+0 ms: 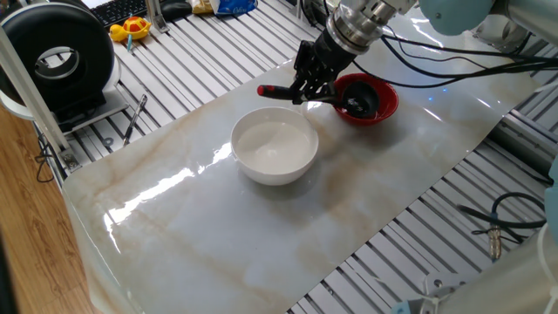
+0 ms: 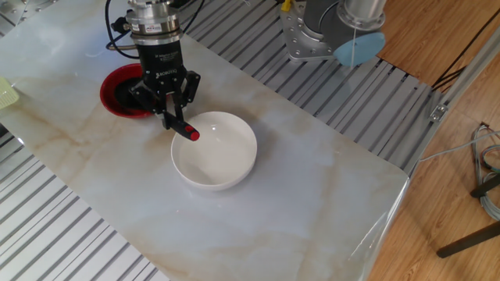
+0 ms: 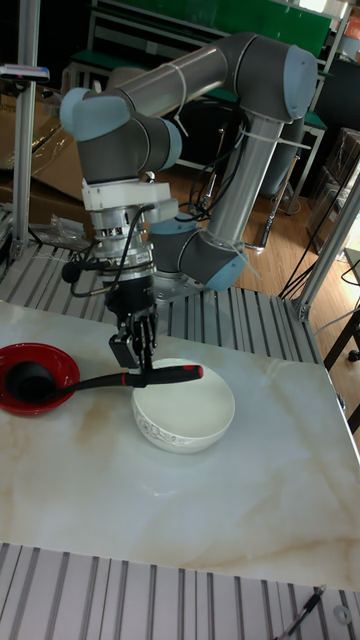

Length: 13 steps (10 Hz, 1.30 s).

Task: Scoop water with a large spoon from one bowl to another

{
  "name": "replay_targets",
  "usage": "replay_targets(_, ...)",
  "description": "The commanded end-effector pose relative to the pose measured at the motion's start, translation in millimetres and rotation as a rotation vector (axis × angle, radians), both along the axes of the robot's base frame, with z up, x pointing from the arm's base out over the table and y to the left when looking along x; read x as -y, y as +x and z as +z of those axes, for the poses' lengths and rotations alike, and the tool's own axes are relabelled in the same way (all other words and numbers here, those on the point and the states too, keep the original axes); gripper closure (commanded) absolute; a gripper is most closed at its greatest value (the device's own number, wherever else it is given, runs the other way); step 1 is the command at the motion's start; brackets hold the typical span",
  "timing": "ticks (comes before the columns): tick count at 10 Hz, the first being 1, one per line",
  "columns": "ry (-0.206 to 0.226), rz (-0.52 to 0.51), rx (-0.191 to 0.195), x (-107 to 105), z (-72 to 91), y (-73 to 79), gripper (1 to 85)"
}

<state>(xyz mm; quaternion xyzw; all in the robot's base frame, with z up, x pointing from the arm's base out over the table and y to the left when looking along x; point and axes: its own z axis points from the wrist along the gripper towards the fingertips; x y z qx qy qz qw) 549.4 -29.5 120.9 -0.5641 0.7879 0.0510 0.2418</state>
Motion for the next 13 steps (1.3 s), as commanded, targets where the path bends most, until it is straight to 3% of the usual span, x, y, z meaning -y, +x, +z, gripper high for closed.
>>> replay_targets(1,0.009,-0.003,0.007,3,-1.5,0.8,84.3)
replay_targets(6,0.004,0.012,0.009,14,-6.9,-3.9,84.3)
replay_targets(9,-0.029,0.002,0.005,22,-7.4,-4.1,82.7)
replay_targets(10,-0.045,0.004,0.006,24,-5.2,-4.3,67.3)
replay_targets(11,-0.052,0.006,0.007,24,-2.4,-4.5,58.7)
replay_targets(13,-0.062,0.013,0.009,24,-0.4,-4.4,48.3)
